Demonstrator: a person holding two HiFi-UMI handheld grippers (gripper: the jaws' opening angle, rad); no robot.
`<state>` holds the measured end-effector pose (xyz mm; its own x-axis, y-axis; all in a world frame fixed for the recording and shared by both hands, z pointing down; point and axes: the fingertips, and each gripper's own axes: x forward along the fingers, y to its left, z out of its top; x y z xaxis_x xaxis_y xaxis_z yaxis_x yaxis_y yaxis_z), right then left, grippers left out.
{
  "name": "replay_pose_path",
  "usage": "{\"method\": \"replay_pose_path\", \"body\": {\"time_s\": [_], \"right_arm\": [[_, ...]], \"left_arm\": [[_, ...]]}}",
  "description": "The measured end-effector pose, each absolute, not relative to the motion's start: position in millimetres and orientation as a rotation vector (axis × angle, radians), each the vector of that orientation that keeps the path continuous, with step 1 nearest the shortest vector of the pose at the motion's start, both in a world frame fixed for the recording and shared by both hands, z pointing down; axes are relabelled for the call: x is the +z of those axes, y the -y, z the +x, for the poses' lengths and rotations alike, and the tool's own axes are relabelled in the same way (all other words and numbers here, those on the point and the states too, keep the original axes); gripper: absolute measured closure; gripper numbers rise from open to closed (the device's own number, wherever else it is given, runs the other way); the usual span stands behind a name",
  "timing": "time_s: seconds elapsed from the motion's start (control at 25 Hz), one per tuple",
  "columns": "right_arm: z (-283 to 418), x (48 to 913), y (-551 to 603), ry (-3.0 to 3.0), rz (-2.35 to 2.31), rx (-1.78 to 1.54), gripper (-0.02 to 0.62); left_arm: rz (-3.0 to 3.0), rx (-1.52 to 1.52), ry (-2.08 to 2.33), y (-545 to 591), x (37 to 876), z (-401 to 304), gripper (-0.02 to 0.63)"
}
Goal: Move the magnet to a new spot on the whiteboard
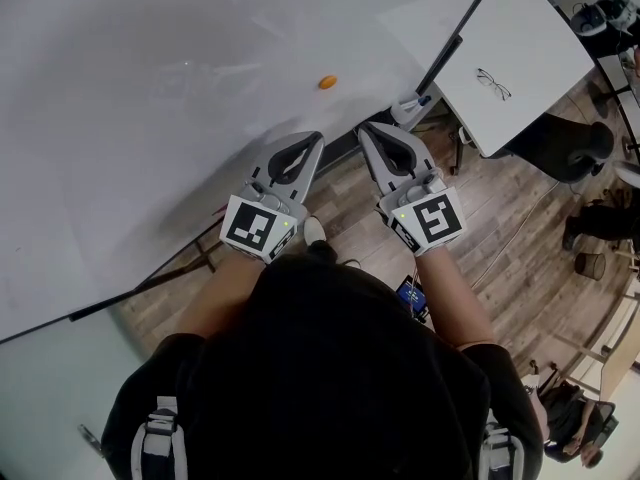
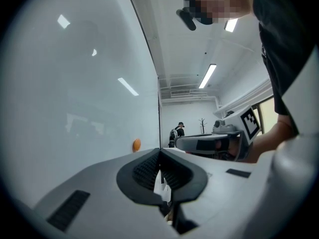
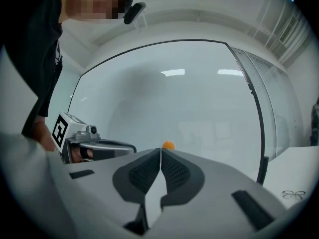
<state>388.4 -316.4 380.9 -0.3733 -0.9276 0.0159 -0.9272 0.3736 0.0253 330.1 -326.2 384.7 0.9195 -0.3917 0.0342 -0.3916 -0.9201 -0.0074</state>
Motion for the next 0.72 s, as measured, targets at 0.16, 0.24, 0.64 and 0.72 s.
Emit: {"method": "replay_pose_path", "body": {"time_s": [0.16,0.24,0.64,0.72], "right_arm": [[391,391,310,2.575,1.751,-0.004,0.594],[385,387,301,2.575,1.75,-0.007,0.594],[373,378,288,2.586,1.774,-0.027,0.598],[371,376,287,2.596,1.766,-0.032,0.598]], "left_arm": [[-3.065,-0.051,-0.624,324,391,333,0.604],[-3.061,-0.046,-0.63,318,387,326,0.604],[-3.056,-0.025,-0.644,310,382,314,0.603],[-3.056,-0.022,-0.647,311,380,314,0.604]]}}
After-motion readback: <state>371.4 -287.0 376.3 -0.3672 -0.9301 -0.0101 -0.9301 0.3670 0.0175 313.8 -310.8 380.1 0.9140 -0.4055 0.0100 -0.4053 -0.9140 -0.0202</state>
